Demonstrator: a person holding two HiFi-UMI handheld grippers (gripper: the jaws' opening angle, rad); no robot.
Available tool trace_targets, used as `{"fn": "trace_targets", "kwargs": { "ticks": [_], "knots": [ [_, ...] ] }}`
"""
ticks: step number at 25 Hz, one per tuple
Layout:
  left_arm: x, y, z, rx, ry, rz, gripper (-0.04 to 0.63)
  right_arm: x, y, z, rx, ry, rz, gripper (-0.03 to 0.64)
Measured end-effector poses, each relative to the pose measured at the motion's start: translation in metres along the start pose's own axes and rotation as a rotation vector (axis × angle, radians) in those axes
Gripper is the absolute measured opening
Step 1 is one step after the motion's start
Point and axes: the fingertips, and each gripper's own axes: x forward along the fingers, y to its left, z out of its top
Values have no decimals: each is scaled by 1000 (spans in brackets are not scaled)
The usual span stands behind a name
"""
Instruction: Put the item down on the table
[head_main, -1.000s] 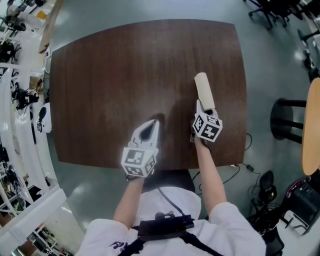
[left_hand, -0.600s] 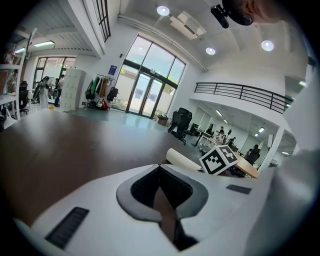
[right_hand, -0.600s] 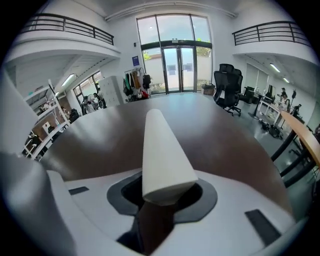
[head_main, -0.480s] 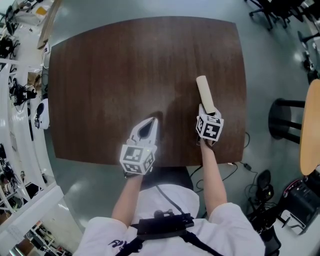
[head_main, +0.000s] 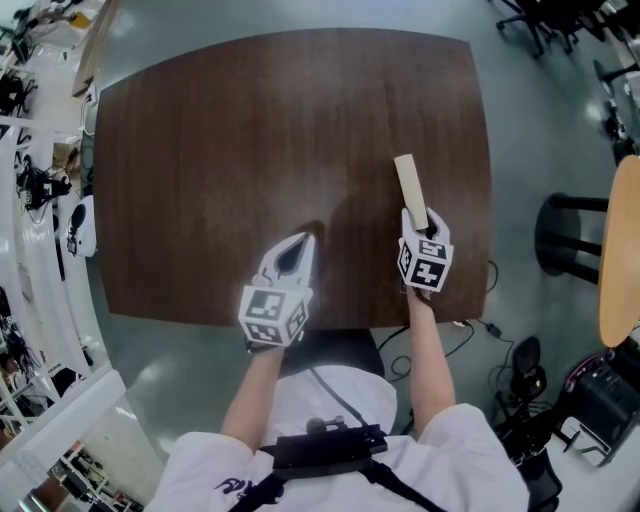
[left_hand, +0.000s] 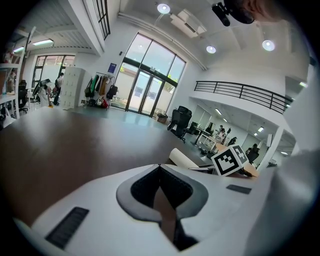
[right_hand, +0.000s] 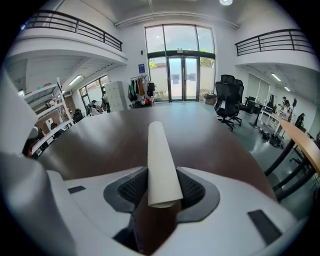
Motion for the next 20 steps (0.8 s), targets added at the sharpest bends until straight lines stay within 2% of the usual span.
{"fn": "trace_targets", "kwargs": {
  "ticks": [2,4,6,7,12,20],
  "knots": [
    [0,-4,0,1,1,-3,12,-1,-4,-2,69,-5,48,173],
    [0,-5,0,3,2,-5,12,-1,-11,-3,202,-15,103,172],
    [0,-4,-2,3,3,-6,12,-1,-18,-3,322,-25,133,172],
    [0,-5,-3,2,4,-6,12,-1,-21,-3,344,-26,134,173],
    [2,-14,-8,2,16,-22,12,-1,-31,-2,203,-25,57,173],
    [3,-30,-6,26,21,-53,12,-17,-68,-7,258,-74,12,175]
  ]
}}
